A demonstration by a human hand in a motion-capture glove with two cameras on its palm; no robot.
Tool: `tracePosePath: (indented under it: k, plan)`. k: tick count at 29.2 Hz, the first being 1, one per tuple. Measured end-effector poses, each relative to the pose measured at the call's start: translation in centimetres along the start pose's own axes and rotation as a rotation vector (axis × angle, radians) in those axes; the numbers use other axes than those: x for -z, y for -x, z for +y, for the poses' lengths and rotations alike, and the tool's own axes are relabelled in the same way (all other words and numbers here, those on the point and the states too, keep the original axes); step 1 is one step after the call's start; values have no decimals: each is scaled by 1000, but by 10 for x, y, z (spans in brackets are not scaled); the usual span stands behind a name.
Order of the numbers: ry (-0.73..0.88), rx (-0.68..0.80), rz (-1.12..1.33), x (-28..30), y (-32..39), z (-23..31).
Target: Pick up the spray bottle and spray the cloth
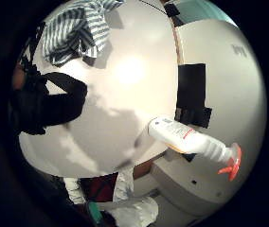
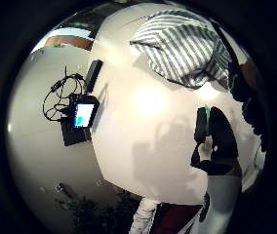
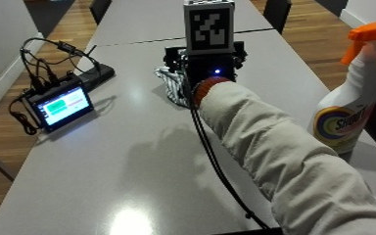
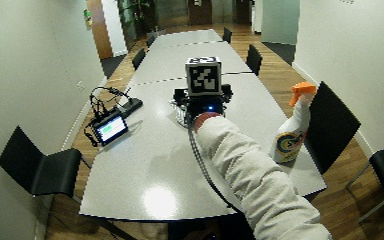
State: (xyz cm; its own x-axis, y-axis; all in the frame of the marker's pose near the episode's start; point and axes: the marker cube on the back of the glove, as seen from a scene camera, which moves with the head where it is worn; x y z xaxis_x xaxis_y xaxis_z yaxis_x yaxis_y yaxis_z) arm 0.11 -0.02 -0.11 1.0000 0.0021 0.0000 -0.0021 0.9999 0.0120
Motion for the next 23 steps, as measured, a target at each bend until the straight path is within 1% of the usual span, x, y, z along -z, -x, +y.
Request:
tracePosePath:
  k: [5, 23]
  plan:
    - [-28, 2, 7, 3, 1, 0]
    - [-18, 18, 22, -2, 7, 1]
